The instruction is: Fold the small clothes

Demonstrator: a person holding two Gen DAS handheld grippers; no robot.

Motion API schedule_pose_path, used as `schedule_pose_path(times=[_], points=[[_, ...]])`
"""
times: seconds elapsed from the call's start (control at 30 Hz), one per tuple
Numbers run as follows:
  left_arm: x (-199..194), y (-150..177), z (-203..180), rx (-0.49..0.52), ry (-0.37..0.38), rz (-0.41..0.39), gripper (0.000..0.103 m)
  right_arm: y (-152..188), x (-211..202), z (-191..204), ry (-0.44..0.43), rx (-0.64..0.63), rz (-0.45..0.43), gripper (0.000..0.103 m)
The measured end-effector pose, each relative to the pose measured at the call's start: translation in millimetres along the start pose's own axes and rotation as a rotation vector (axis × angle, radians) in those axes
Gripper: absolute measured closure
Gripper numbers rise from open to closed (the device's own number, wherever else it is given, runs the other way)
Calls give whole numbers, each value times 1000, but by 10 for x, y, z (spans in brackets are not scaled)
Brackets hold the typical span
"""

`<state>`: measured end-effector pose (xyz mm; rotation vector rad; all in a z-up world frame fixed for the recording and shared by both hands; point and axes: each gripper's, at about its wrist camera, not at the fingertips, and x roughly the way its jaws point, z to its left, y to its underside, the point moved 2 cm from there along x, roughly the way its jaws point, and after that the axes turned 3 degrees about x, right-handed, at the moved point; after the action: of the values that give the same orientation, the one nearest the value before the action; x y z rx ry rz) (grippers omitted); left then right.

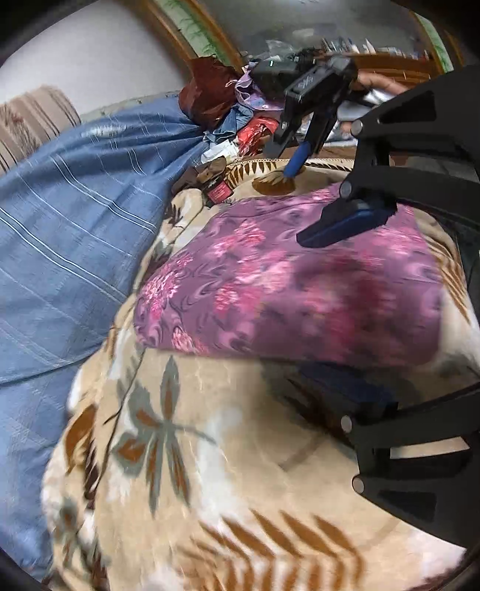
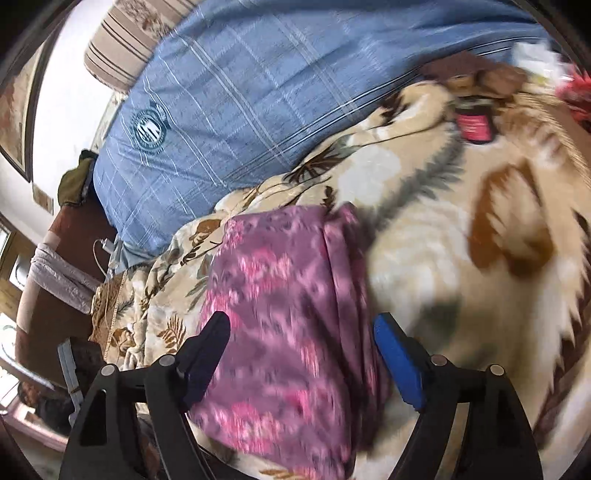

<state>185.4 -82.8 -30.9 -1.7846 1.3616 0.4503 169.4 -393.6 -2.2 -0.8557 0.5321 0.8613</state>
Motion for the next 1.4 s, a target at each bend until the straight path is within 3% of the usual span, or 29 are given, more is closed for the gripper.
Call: schedule_pose_path(times=[0.17,0.23,0.33,0.37,0.4,0.43,0.47,0.53,0.6,0.67,0.7,0.77,0.8,0.83,0.9,1.0,1.13,1.2,1.23,1.3,1.4], points=[[455,-334,156,-84,41,69,37,-237,527,-332,-61,101,78,21],[640,-418,232,-112,66,96,37,-154,628,-439,-109,116,106,26],[868,-496,300,-140,98,137,38,-164,705,-530,-97,143,111,33],[869,-514,294,-134,102,124,53,-186,754,-528,-96,141,124,34],[863,-513,296,-138,99,121,64,-199,793,-512,-77,129,133,44],[849,-494,300,-150,118,137,86,-207,814,-493,-44,110,137,57],[809,-486,291,-161,138,131,90,-208,812,-478,-18,91,138,60],[641,-469,244,-146,181,87,91,-207,748,-466,-24,87,128,78],[587,-441,236,-136,174,52,89,-215,626,-457,-53,70,103,92],[730,-414,295,-119,75,74,67,-235,645,-469,-82,80,108,92],[782,-388,337,-129,39,91,66,-232,691,-469,-64,77,120,87],[658,-352,341,-151,67,70,57,-229,729,-461,-58,90,126,81],[545,-330,322,-146,81,52,53,-218,677,-448,-75,94,117,69],[453,-302,310,-143,91,33,47,-205,609,-434,-84,90,102,47],[261,-207,302,-130,88,14,44,-128,417,-405,-74,97,49,31],[161,-46,365,-149,82,26,44,-21,324,-314,-103,97,46,31],[248,127,406,-209,113,62,41,183,562,-349,-37,108,141,30],[264,146,399,-251,140,72,41,238,664,-411,-41,128,192,38],[277,157,348,-252,150,76,41,238,638,-406,-60,127,192,47],[248,183,267,-223,147,76,40,259,590,-408,-104,140,199,55],[304,237,283,-230,105,67,26,339,601,-500,-126,183,212,56]])
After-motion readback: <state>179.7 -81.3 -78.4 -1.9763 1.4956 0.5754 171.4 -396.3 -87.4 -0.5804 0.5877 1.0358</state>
